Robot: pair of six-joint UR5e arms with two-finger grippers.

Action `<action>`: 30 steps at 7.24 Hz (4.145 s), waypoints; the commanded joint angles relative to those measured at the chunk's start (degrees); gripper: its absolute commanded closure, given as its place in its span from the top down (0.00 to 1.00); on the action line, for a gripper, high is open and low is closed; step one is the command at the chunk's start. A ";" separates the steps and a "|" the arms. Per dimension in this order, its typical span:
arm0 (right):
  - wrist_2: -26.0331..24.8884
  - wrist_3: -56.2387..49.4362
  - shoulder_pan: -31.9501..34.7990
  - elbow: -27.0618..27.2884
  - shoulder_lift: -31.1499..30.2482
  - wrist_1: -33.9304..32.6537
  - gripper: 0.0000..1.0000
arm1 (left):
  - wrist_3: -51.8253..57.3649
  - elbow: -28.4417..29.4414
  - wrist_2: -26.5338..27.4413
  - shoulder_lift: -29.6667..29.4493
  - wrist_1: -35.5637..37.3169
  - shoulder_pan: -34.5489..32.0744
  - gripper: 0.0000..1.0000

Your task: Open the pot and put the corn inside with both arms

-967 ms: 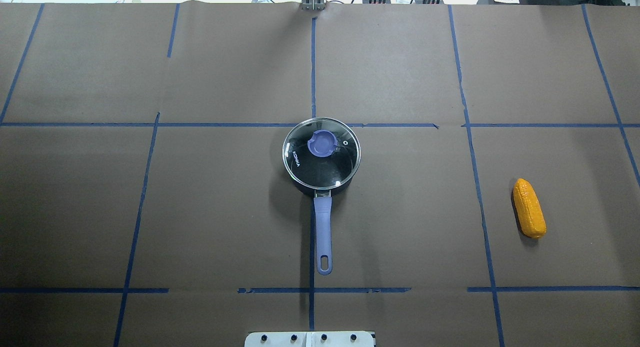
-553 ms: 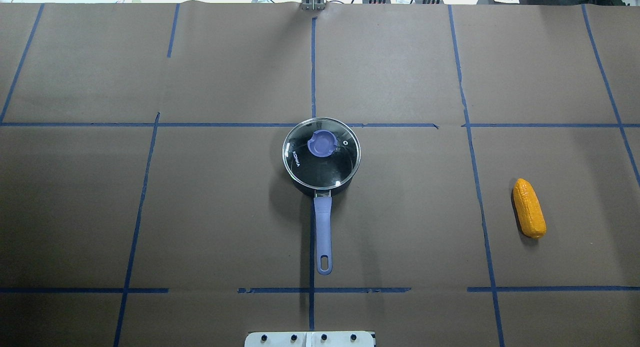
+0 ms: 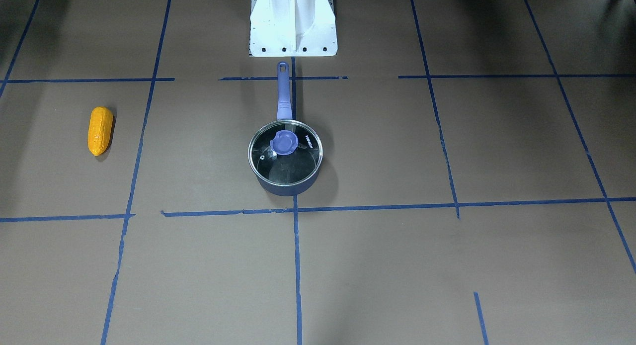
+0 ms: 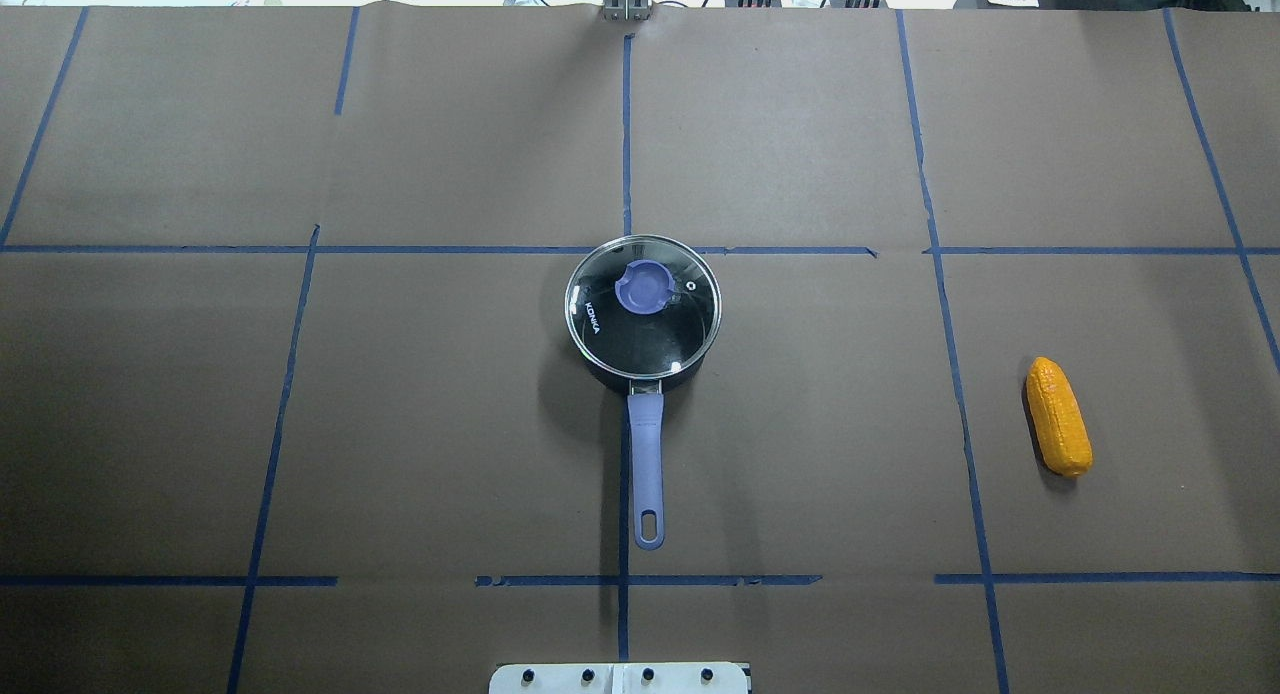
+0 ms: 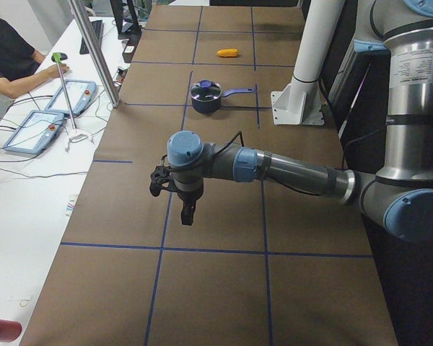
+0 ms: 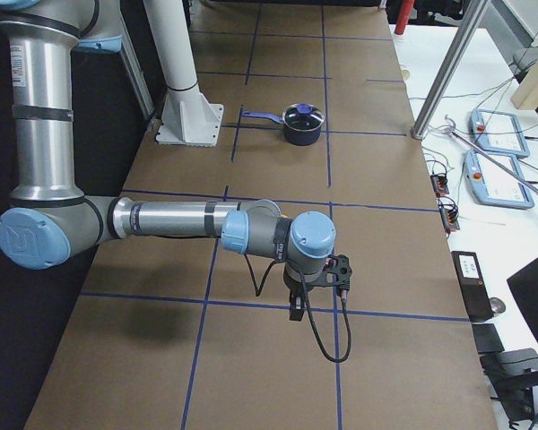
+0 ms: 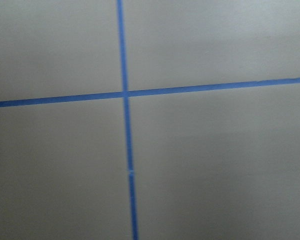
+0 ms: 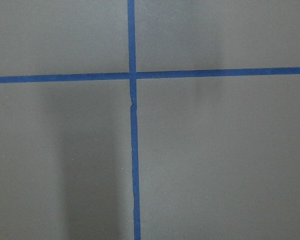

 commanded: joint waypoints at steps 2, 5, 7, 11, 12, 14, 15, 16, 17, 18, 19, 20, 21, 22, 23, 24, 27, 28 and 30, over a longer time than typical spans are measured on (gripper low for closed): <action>0.08 -0.41 -0.01 0.03 0.02 0.00 1.00 | -25.39 -11.06 0.59 -5.48 2.02 15.75 1.00; 0.25 0.11 -0.45 0.21 2.46 -0.09 1.00 | -45.99 -10.73 9.35 -20.93 5.76 32.35 1.00; 0.17 0.02 -0.45 -0.32 2.48 -0.09 1.00 | -50.78 -7.15 16.02 -35.16 15.01 38.97 1.00; 3.33 0.11 -0.45 -0.58 2.04 -0.09 1.00 | -54.12 13.23 16.67 -55.05 13.11 40.75 1.00; 3.51 0.11 -0.45 -0.58 2.04 -0.09 1.00 | -55.79 17.97 16.93 -59.09 11.36 41.54 1.00; 4.64 0.11 -0.45 -0.58 2.04 -0.09 1.00 | -59.73 28.16 21.48 -64.65 5.42 45.83 1.00; 4.65 0.02 -0.45 -0.50 2.04 -0.09 1.00 | -62.19 32.30 21.59 -64.75 -0.82 46.29 1.00; 4.65 0.02 -0.45 -0.50 2.04 -0.09 1.00 | -62.48 34.08 21.59 -64.76 -2.18 47.07 1.00; 4.65 0.20 -0.53 -0.41 2.22 -0.09 1.00 | -62.48 34.10 22.03 -64.32 -2.20 47.95 1.00; 4.65 0.20 -0.45 -0.58 2.30 -0.09 1.00 | -62.40 34.54 22.82 -64.14 -2.20 48.40 1.00; 4.65 0.20 -0.45 -0.50 2.39 -0.09 1.00 | -62.39 34.98 22.91 -64.05 -2.20 48.84 1.00; 4.65 0.20 -0.45 -0.58 2.39 -0.09 1.00 | -62.31 35.42 22.82 -63.97 -2.20 49.27 1.00; 4.65 0.20 -0.53 -0.50 2.31 -0.09 1.00 | -62.39 35.42 22.82 -63.36 -2.46 49.45 1.00; 4.65 0.20 -0.45 -0.58 2.31 -0.09 1.00 | -62.31 35.68 22.82 -63.18 -2.46 49.72 1.00; 4.65 0.20 -0.45 -0.58 2.31 -0.09 1.00 | -62.57 35.68 22.82 -62.91 -4.03 50.07 1.00; 4.65 0.20 -0.53 -0.58 2.31 -0.09 1.00 | -62.57 36.55 22.82 -62.91 -4.91 50.16 1.00; 4.65 0.20 -0.45 -0.76 2.39 -0.09 1.00 | -62.57 37.17 22.82 -62.91 -5.71 50.33 1.00; 4.65 0.20 -0.45 -0.76 2.39 -0.17 1.00 | -62.48 37.26 22.82 -62.82 -6.15 50.33 0.99; 4.65 0.20 -0.45 -0.76 2.39 -0.09 1.00 | -62.66 37.70 22.82 -62.91 -6.24 50.33 0.86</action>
